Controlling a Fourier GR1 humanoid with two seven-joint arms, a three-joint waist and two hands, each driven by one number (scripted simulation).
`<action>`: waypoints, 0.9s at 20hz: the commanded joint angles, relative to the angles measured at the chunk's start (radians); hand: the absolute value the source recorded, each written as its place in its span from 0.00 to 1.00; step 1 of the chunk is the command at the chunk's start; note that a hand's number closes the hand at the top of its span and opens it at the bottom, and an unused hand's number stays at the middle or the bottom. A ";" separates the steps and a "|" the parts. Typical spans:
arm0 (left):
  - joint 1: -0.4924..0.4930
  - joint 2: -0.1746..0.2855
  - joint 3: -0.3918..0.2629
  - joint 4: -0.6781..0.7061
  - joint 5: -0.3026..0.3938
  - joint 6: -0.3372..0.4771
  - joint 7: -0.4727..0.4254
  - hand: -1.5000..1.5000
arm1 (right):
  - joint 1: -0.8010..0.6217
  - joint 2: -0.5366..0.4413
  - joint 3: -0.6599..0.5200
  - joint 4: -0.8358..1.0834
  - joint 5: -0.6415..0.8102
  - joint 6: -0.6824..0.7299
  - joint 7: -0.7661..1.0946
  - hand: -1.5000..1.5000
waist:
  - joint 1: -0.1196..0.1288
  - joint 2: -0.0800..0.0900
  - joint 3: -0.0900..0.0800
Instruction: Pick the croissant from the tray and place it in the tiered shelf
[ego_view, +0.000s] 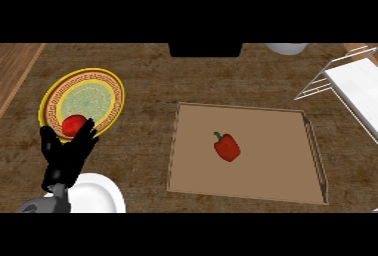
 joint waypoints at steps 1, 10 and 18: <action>-0.007 -0.001 -0.008 -0.037 -0.003 0.001 0.056 0.50 | 0.037 -0.048 -0.003 0.097 -0.028 -0.107 -0.009 1.00 | 0.004 0.001 0.000; -0.027 -0.029 0.008 0.037 -0.023 0.008 -0.005 0.50 | 0.161 -0.106 -0.024 0.093 -0.178 -0.171 -0.117 1.00 | -0.003 0.000 0.000; -0.031 -0.025 0.009 -0.033 -0.028 0.015 0.059 0.50 | 0.157 -0.137 0.080 0.069 -0.196 -0.066 -0.036 1.00 | -0.002 -0.001 0.000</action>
